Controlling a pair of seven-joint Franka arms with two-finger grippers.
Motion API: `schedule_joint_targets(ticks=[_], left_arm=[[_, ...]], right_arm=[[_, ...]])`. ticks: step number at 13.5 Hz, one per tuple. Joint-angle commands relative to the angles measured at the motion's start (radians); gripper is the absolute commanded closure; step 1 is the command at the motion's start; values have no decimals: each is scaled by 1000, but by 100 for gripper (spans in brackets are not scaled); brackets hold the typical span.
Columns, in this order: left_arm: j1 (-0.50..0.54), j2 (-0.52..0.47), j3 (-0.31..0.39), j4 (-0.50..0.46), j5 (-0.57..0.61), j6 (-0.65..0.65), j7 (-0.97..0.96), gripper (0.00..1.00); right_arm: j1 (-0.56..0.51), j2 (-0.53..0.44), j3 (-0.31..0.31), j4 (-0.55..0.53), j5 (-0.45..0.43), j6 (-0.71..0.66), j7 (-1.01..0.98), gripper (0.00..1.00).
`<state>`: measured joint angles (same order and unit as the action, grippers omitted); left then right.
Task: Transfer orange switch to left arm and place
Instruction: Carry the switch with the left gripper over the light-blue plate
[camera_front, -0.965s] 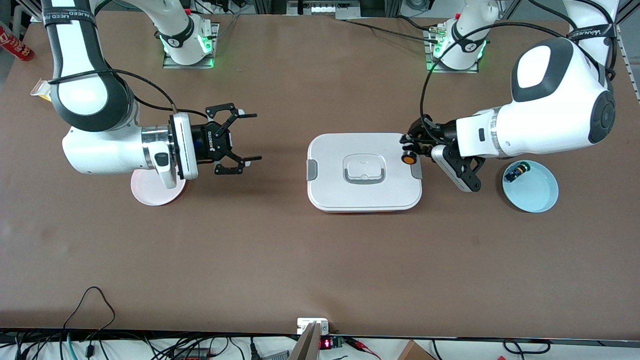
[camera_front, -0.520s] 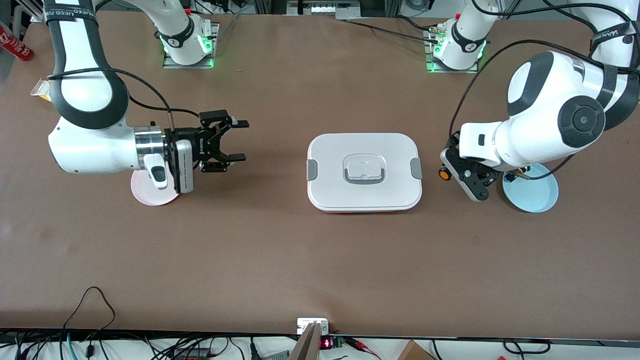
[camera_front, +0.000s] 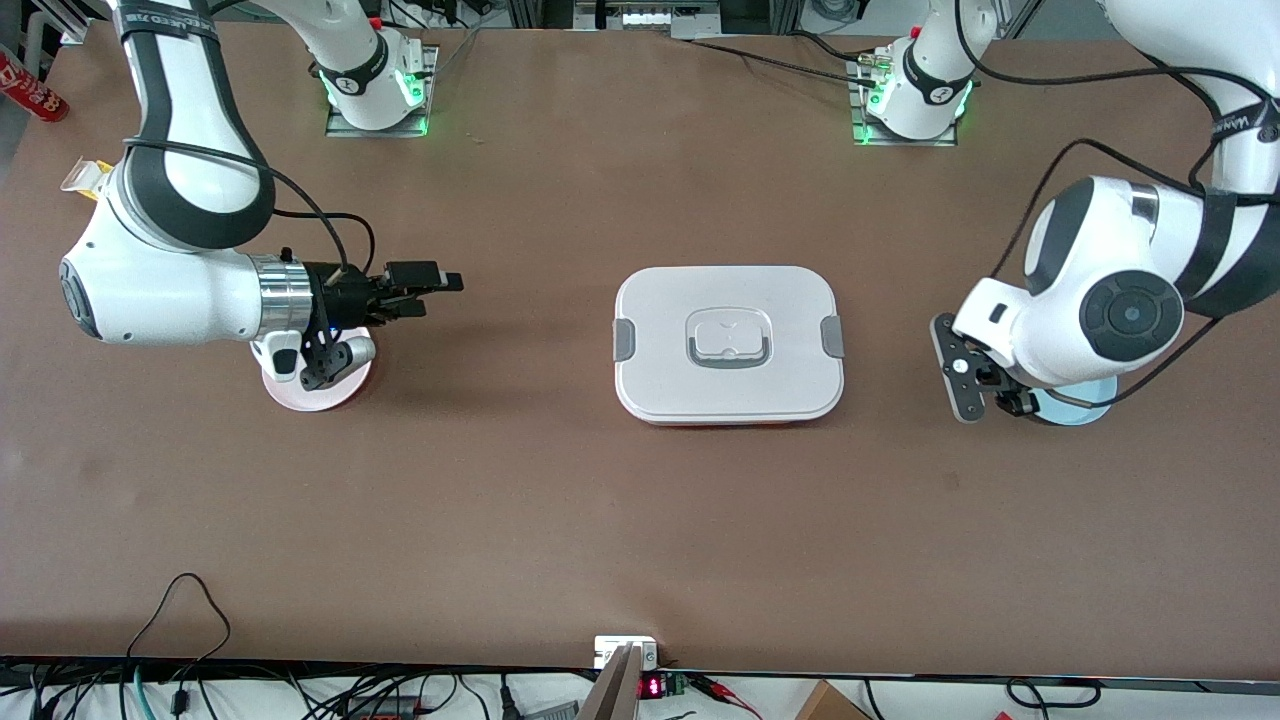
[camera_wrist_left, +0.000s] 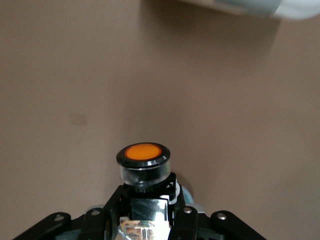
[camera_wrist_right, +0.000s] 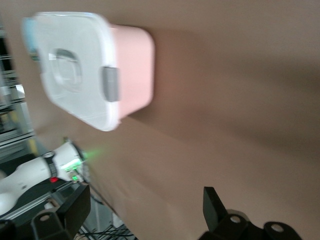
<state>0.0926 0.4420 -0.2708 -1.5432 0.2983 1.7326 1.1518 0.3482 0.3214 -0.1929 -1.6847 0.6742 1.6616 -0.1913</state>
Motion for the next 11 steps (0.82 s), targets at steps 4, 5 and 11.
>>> schedule_joint_targets(ticks=[4, 5, 11], left_arm=[[162, 112, -8, 20, 88, 76, 264, 76], [183, 113, -8, 6, 103, 102, 313, 77], [298, 135, -7, -95, 128, 271, 408, 77]], right_arm=[[9, -53, 13, 34, -612, -46, 135, 0], [9, -67, 16, 61, -743, -58, 133, 0], [-182, -76, 44, 183, -791, -49, 136, 0]])
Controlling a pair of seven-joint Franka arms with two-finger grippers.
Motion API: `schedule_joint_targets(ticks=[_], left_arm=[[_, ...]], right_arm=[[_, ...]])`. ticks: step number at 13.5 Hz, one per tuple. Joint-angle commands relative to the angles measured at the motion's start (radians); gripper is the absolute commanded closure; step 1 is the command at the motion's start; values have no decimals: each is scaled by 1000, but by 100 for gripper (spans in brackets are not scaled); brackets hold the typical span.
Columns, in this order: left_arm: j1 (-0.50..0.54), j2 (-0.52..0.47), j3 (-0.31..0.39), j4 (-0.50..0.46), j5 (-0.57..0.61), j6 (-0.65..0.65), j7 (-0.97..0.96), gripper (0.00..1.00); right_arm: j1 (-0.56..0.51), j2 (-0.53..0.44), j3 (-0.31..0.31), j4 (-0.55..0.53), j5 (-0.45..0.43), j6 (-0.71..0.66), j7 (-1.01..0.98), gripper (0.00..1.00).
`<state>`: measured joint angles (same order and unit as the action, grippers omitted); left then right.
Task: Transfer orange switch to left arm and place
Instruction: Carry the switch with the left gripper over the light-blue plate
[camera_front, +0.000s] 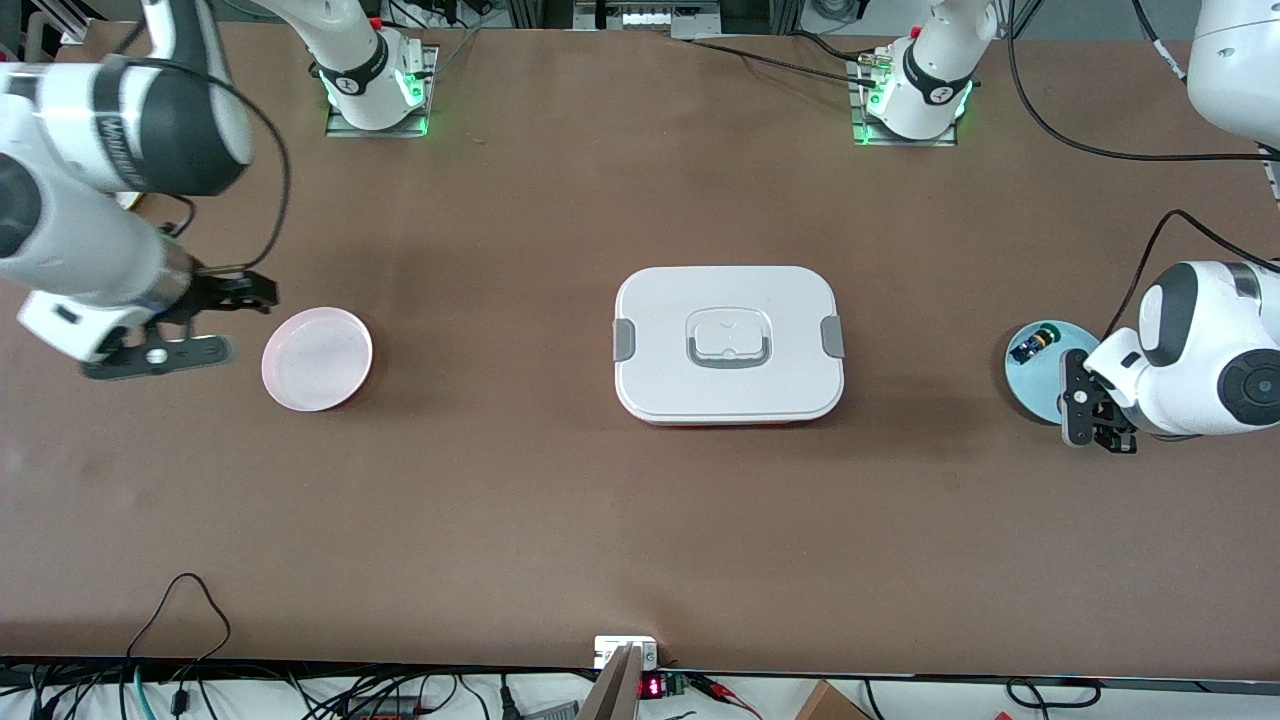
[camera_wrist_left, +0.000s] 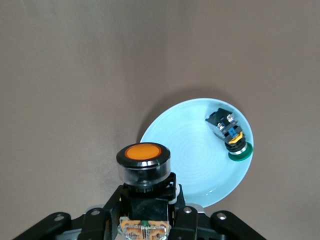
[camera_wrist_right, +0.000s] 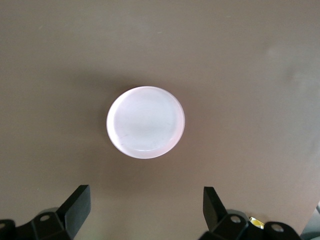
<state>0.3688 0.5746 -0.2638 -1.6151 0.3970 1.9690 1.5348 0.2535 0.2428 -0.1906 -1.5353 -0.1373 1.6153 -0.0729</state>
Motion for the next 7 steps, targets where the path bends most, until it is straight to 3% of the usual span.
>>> schedule_joint_targets(ticks=[1, 4, 7], left_arm=[[28, 8, -15, -22, 43, 36, 25, 77], [64, 34, -17, -29, 71, 30, 33, 77], [91, 42, -17, -89, 72, 60, 42, 78]], right_arm=[[-144, -22, 75, 34, 72, 0, 25, 0], [-191, -86, 132, 34, 99, -12, 53, 0], [-178, -151, 135, -89, 100, 15, 140, 0]])
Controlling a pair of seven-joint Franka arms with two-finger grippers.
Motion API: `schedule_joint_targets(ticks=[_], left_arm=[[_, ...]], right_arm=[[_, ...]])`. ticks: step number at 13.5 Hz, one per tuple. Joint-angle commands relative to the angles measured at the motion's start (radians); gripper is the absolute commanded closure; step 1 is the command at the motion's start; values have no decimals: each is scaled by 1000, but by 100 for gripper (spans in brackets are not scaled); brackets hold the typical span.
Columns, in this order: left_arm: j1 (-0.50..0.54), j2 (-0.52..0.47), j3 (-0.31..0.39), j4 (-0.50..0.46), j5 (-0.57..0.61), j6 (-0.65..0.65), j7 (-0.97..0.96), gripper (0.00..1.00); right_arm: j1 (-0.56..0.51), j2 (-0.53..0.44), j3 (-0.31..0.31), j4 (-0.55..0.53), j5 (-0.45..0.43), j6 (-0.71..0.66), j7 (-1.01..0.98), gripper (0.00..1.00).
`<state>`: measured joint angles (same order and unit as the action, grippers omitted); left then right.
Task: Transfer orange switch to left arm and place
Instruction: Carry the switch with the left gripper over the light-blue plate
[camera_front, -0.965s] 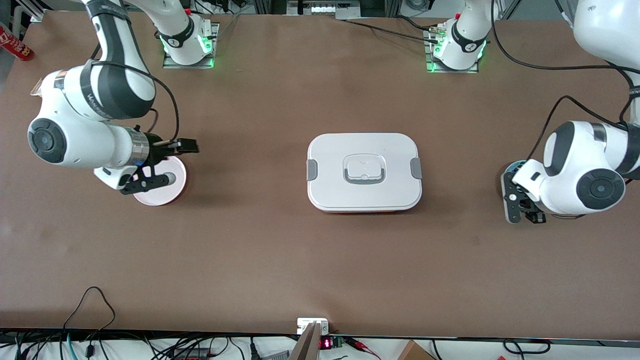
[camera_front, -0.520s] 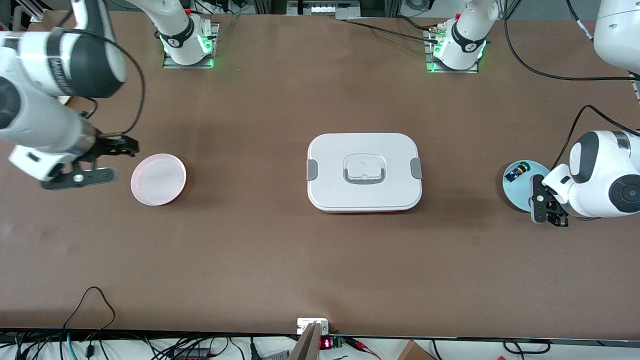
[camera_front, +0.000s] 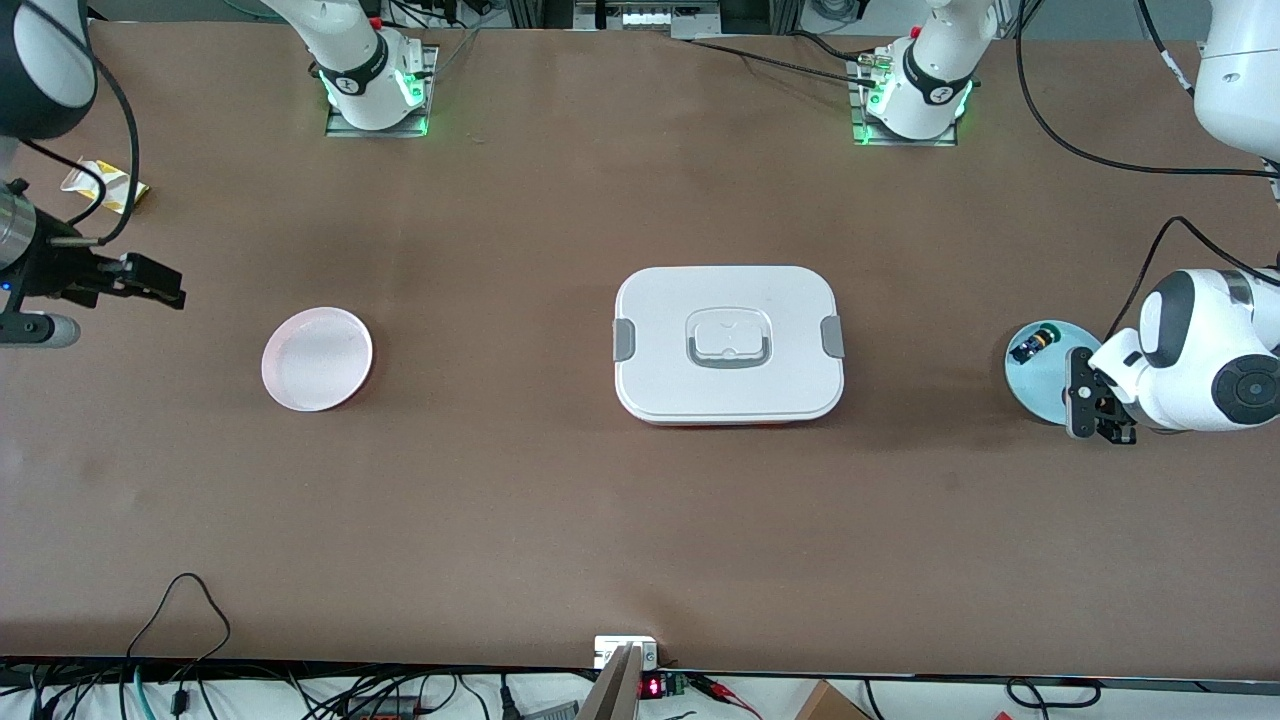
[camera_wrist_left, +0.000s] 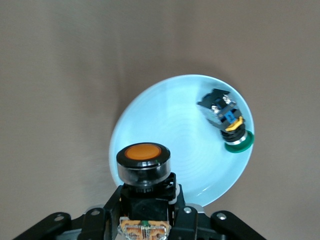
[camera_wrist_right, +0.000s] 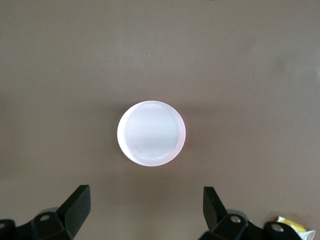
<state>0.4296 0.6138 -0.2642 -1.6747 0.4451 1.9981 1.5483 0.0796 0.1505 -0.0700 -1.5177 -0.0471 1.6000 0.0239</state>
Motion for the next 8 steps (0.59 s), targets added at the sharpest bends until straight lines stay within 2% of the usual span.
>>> schedule_joint_targets(ticks=[1, 4, 7, 8], left_arm=[[35, 1, -15, -63, 26, 82, 29, 78], [60, -2, -13, -126, 29, 200, 29, 78], [69, -3, -13, -166, 73, 260, 27, 78], [73, -2, -13, -168, 75, 269, 24, 74]], right_arm=[[-4, -89, 13, -161, 16, 72, 45, 0], [-4, -173, 15, -220, 16, 51, 24, 0], [-4, -190, 13, -190, 15, -17, -13, 0], [-6, -187, 12, -179, 15, -18, -10, 0]])
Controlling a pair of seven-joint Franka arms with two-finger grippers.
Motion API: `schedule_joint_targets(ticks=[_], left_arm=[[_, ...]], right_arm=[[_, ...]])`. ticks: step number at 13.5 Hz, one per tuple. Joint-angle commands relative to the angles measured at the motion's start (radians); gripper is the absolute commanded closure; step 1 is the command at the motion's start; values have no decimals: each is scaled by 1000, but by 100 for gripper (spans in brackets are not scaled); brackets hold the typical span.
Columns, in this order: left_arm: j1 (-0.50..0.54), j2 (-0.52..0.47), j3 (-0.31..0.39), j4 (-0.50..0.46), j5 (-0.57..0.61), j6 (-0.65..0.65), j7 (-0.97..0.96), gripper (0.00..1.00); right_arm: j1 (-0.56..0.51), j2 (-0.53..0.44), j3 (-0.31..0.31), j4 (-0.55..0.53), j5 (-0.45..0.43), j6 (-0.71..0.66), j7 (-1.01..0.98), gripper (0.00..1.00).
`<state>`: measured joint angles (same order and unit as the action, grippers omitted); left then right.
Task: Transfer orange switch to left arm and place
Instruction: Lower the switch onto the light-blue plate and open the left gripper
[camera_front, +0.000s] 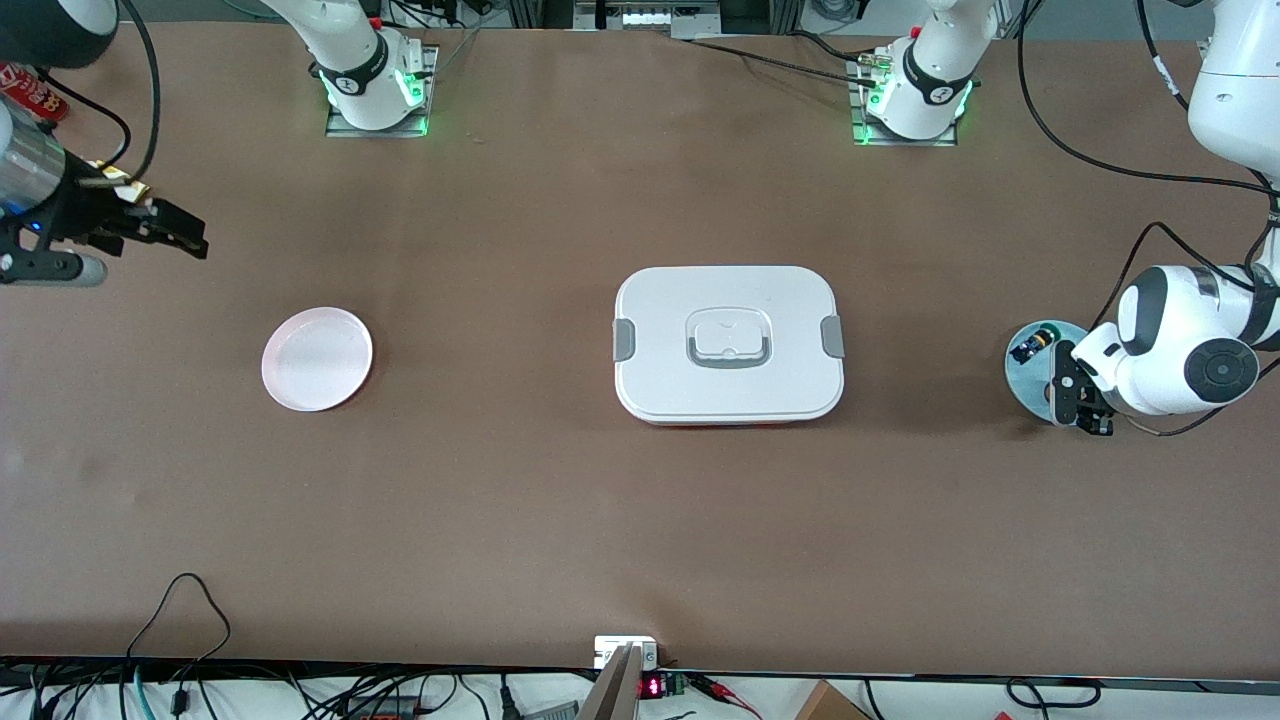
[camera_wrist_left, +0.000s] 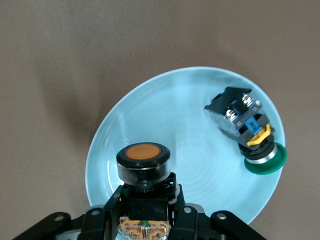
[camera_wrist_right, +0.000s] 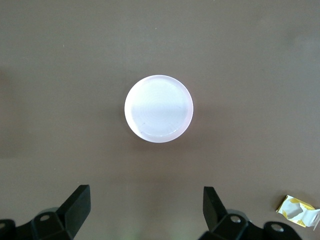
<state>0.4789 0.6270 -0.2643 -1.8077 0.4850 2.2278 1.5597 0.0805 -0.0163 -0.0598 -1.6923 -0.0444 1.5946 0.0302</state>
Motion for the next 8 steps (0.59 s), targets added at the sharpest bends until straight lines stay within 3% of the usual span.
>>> schedule_joint_targets(ticks=[1, 6, 7, 8], left_arm=[[32, -13, -13, -35, 35, 46, 11, 72], [40, -10, -13, -47, 41, 76, 5, 67], [41, -13, -15, -59, 40, 84, 3, 54], [41, -13, -15, -61, 41, 84, 5, 1]], right_arm=[[-7, -21, 1, -4, 12, -7, -12, 0], [-7, -19, 3, 17, 1, -9, -23, 0], [-7, -19, 3, 20, 1, -5, -29, 0], [-11, -14, -2, 38, 3, -12, -36, 0]])
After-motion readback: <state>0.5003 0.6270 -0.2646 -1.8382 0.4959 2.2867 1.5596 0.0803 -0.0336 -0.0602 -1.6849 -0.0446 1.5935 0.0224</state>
